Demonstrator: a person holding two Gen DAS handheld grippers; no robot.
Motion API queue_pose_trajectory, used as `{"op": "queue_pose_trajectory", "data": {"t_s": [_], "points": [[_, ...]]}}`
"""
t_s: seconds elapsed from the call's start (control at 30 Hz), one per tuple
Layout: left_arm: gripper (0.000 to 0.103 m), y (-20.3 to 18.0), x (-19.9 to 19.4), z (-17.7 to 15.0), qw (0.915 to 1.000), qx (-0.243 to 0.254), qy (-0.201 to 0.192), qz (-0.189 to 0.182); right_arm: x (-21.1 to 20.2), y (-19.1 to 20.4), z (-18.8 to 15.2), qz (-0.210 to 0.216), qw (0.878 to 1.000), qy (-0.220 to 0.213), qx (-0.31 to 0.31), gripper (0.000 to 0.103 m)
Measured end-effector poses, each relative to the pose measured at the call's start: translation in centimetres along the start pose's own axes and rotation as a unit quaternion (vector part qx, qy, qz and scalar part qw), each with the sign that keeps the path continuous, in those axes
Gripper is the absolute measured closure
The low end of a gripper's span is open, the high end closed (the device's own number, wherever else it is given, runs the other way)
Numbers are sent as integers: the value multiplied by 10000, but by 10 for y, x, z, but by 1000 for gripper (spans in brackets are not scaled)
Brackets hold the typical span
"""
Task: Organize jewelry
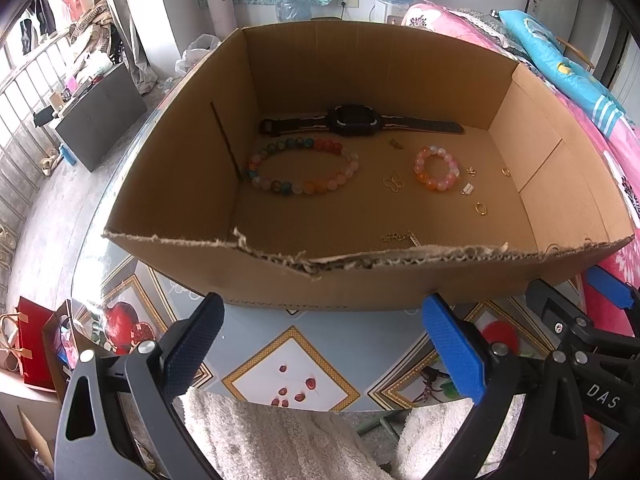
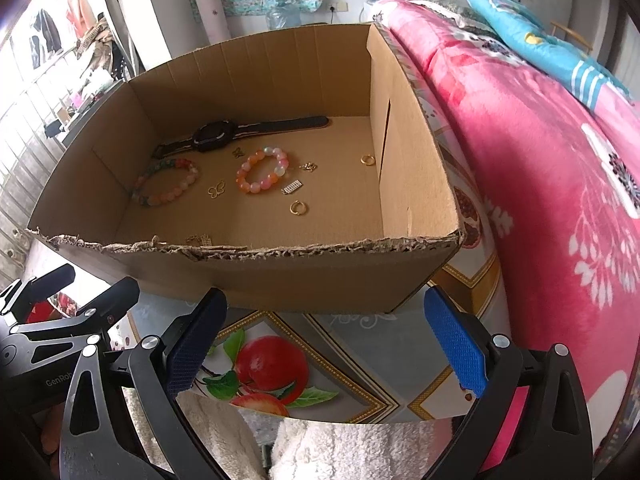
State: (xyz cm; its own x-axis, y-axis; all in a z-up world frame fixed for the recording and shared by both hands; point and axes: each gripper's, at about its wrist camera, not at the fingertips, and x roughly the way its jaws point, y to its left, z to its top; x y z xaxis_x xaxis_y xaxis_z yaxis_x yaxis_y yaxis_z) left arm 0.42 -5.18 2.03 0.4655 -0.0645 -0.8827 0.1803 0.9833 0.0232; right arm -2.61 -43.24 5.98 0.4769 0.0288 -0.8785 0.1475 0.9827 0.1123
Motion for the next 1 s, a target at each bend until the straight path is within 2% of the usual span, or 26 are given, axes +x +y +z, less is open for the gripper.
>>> {"op": "queue_pose_trajectory", "data": {"t_s": [1.0], "points": [[6, 2, 2, -1, 10000, -45, 44, 28, 1, 4, 1, -64, 10000, 28, -70, 8]]}}
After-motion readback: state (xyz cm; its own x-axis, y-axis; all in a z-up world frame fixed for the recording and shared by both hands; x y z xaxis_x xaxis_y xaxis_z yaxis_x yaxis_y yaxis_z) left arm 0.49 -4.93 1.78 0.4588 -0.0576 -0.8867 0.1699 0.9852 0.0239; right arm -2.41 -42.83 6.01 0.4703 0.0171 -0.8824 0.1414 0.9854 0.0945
